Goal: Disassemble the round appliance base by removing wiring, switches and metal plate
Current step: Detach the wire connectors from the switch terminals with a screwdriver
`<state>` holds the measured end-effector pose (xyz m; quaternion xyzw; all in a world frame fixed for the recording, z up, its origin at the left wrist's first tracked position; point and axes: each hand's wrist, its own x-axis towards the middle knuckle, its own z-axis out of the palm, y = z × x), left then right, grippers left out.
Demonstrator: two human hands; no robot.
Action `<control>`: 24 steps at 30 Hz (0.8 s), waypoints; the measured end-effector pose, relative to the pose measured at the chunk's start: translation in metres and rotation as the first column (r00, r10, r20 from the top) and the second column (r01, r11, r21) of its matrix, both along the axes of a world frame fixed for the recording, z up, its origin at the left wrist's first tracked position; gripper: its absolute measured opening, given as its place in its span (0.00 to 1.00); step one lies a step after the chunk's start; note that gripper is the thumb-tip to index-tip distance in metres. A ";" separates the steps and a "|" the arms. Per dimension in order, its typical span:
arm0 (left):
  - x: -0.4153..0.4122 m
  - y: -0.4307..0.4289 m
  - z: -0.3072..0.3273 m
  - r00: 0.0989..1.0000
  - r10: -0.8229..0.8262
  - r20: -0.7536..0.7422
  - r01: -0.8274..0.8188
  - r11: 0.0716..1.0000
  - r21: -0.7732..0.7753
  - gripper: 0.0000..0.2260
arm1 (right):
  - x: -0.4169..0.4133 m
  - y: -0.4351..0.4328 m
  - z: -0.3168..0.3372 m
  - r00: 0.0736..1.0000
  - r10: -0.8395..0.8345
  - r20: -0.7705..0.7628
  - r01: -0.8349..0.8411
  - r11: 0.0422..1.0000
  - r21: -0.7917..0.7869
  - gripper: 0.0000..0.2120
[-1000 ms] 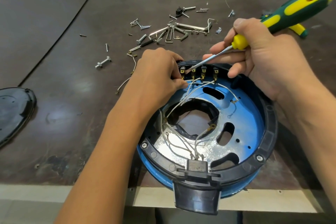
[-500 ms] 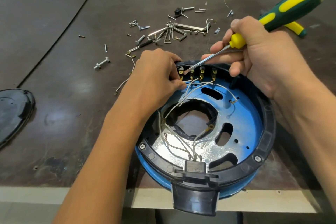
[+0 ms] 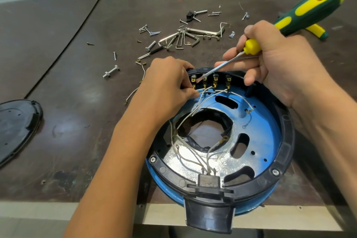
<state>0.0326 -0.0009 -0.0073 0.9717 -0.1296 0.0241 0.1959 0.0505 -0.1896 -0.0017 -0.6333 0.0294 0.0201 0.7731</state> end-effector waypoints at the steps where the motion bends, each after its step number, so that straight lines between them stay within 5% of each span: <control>1: 0.000 0.000 0.000 1.000 0.000 0.001 0.000 1.000 0.001 0.08 | 0.000 0.000 0.000 1.000 0.001 0.000 -0.001 1.000 0.001 0.15; 24: -0.001 0.000 -0.001 0.999 0.042 0.000 -0.042 0.998 -0.052 0.07 | -0.008 -0.008 -0.008 0.957 0.122 0.262 -0.137 0.990 0.040 0.15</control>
